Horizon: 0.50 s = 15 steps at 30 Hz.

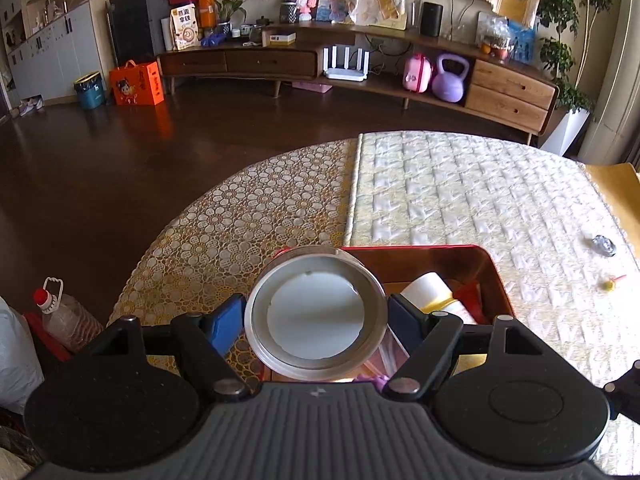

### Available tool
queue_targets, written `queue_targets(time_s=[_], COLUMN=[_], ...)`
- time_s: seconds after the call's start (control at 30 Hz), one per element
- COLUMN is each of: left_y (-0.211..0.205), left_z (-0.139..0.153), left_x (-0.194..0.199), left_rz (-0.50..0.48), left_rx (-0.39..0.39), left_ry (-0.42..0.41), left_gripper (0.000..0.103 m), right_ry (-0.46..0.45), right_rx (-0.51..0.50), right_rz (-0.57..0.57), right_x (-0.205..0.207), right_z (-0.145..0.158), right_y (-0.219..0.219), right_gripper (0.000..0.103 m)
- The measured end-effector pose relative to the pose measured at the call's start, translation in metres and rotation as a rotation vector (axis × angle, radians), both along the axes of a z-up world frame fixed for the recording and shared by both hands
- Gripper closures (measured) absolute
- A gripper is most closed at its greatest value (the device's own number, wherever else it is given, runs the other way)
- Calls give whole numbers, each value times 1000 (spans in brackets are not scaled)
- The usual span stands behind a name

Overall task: Organize rigid objects
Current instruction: 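Lower container and garlic into the red tin and open both grippers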

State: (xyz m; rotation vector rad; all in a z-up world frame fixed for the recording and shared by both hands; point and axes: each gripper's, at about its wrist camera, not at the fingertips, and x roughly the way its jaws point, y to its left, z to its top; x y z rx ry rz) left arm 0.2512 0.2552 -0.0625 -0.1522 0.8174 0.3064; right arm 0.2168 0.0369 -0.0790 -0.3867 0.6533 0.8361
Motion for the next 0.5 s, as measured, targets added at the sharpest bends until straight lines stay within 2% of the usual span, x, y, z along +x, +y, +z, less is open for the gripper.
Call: queue_targets(time_s=[0.33, 0.5], left_y=[-8, -11], left_z=[-20, -24], left_x=[23, 28], left_rz=[-31, -40], left_rx=[35, 60], left_ry=[40, 33], left_gripper=[26, 26], right_ry=[16, 21], right_rx=[-39, -52], right_rz=[-14, -19], right_x=[5, 6], right_z=[-13, -18], right_y=[10, 14], right_gripper=[74, 74])
